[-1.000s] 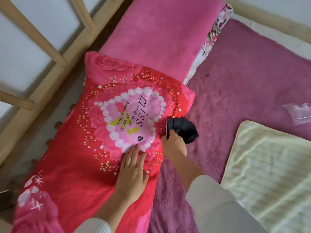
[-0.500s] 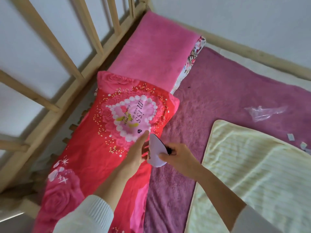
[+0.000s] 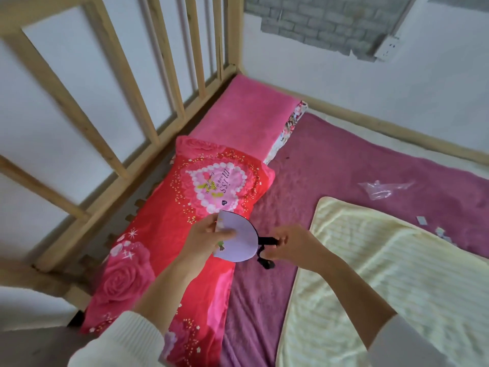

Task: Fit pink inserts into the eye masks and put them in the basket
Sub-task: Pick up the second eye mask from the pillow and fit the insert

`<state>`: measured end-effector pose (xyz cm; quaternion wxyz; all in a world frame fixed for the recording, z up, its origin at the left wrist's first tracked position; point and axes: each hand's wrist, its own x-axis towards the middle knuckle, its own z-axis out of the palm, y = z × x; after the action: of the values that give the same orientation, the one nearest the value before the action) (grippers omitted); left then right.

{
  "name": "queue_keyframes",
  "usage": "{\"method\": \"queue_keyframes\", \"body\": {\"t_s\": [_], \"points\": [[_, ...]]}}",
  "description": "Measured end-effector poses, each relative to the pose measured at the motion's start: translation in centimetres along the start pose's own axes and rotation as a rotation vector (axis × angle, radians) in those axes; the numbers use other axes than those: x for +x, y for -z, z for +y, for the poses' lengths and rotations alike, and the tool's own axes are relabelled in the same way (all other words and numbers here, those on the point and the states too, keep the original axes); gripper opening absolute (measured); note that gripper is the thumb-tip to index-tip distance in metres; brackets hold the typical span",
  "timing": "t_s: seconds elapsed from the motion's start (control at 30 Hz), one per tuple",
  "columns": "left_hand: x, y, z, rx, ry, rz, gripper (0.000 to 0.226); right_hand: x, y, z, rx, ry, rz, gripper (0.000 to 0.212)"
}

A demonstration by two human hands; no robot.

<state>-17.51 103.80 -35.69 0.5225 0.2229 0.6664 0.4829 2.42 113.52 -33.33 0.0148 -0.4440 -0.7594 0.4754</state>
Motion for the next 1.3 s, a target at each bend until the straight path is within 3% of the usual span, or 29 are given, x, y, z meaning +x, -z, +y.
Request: {"method": "queue_keyframes", "body": {"t_s": [0.1,0.27,0.4,0.5,0.57,0.63,0.7,0.77,0.83,0.87,0.93,1.0,1.07,1.13,1.2,1.3], "points": [[-1.3,0.3,1.0,0.021,-0.034,0.031,0.023,-1.6,1.4,-0.2,0.077,0.009,0.125,0.043],[-2.9,0.2,1.7,0.160,-0.114,0.023,0.039,-3.3,2.7,-0.8,0.624,-0.033,0.340,0.031],[-3.7,0.0,1.9,0.343,-0.201,0.043,0.032,-4.5,3.5,-1.4,1.478,0.021,0.116,0.025],[-4.3,-0.4,2.1,0.523,-0.264,-0.009,0.023,-4.3,4.0,-2.2,1.677,0.152,0.091,0.034],[-4.5,-0.8,2.2,0.589,-0.286,-0.036,0.022,-3.8,3.9,-2.8,1.385,0.207,0.307,0.033],[-4.7,-1.0,2.6,0.620,-0.307,-0.038,0.020,-3.1,3.7,-2.4,0.525,0.218,0.602,0.035],[-4.8,-1.1,2.9,0.620,-0.331,-0.024,0.019,-2.6,3.5,-1.8,-0.344,0.155,0.619,0.030],[-4.8,-0.8,3.2,0.614,-0.362,0.016,0.019,-2.5,3.5,-1.5,-0.798,0.031,0.472,0.024],[-4.6,-0.3,3.6,0.606,-0.386,0.063,0.020,-2.8,4.1,-1.5,-0.790,-0.082,0.260,0.013],[-4.5,-0.1,3.8,0.608,-0.394,0.082,0.022,-3.1,4.3,-1.4,-0.658,-0.094,0.079,0.020],[-4.3,0.1,4.2,0.647,-0.423,0.109,0.024,-4.0,4.3,-1.7,-0.298,-0.034,-0.318,0.026],[-4.2,0.1,4.2,0.702,-0.451,0.107,0.026,-5.1,3.8,-2.5,0.161,0.094,-0.481,0.032],[-4.1,0.0,4.1,0.740,-0.438,0.073,0.023,-5.1,3.4,-3.4,0.752,0.209,-0.372,0.041],[-4.1,-0.4,4.0,0.741,-0.408,0.025,0.016,-4.1,3.4,-3.7,1.160,0.280,-0.103,0.039],[-4.1,-0.9,4.2,0.738,-0.399,-0.023,0.010,-3.0,3.3,-3.9,1.003,0.299,0.244,0.035],[-4.0,-1.5,4.5,0.713,-0.386,-0.074,0.005,-2.5,3.0,-3.4,0.404,0.226,0.624,0.030]]}}
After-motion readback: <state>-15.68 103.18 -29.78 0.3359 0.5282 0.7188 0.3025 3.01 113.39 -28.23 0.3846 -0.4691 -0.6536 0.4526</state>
